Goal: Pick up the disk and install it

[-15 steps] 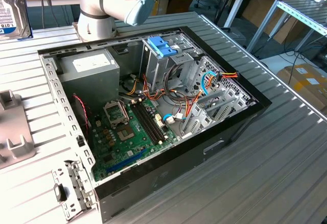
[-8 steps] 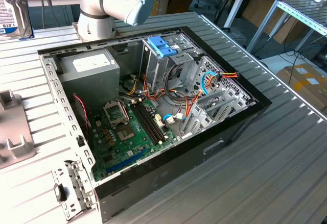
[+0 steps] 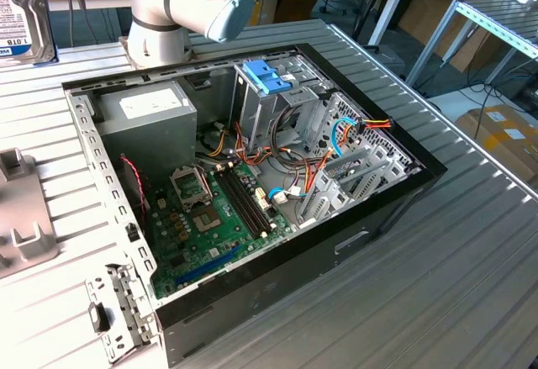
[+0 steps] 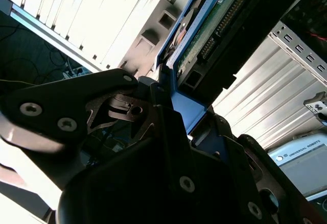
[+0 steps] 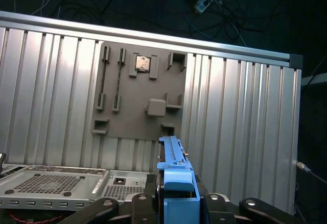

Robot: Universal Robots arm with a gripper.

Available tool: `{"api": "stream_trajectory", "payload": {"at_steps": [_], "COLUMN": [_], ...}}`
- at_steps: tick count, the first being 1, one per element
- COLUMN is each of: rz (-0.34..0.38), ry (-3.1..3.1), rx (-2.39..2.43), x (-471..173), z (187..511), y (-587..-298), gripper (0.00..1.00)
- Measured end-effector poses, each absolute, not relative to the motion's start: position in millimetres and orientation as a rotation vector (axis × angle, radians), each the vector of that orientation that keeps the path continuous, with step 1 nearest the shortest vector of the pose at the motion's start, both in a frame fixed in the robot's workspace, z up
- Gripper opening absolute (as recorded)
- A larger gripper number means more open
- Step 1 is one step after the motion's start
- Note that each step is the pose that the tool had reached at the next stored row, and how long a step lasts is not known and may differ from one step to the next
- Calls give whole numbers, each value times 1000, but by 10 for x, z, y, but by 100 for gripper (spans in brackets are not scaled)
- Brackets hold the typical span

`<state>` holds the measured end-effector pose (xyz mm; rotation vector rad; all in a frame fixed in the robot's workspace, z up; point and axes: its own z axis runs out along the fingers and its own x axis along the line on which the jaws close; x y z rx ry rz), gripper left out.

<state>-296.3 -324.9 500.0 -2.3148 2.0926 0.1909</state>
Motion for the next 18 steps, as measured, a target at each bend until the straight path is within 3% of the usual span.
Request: {"api": "stream_trajectory", "payload": {"at_steps": [18], "rz": [191], "ry": [2093], "rx": [-2315], "x": [-2897], "z": [4995], "y": [-3248], "gripper": [37]}}
